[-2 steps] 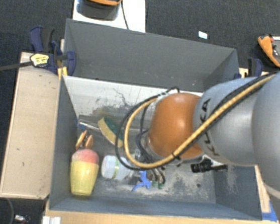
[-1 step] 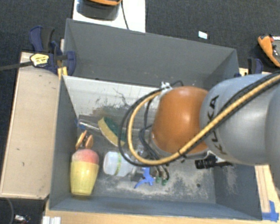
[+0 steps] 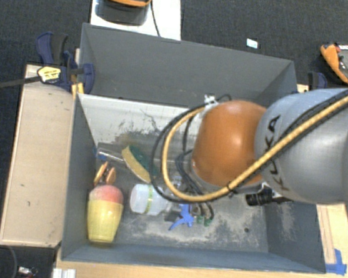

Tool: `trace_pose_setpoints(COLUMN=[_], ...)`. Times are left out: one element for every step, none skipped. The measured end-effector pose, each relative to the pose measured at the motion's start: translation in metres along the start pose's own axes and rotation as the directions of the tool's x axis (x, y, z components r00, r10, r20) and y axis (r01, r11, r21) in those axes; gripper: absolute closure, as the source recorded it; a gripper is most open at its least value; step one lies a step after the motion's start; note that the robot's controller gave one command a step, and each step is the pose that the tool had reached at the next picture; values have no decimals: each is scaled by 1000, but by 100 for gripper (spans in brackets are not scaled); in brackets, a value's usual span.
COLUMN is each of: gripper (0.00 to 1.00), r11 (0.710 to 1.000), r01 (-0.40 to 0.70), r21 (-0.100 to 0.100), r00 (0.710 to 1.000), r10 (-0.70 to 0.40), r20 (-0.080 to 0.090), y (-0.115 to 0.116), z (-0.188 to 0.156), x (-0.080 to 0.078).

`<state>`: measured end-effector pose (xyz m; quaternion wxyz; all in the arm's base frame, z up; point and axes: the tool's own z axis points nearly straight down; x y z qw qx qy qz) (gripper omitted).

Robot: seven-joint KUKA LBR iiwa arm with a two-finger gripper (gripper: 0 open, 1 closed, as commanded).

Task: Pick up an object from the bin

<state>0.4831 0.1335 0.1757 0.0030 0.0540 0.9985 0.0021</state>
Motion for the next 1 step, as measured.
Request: trace_pose_setpoints(gripper=[100], r11=[1000], r01=[1], r21=[0], r00=[1000], r10=[-1], r20=[0], y=[0], z=[-16], x=[0])
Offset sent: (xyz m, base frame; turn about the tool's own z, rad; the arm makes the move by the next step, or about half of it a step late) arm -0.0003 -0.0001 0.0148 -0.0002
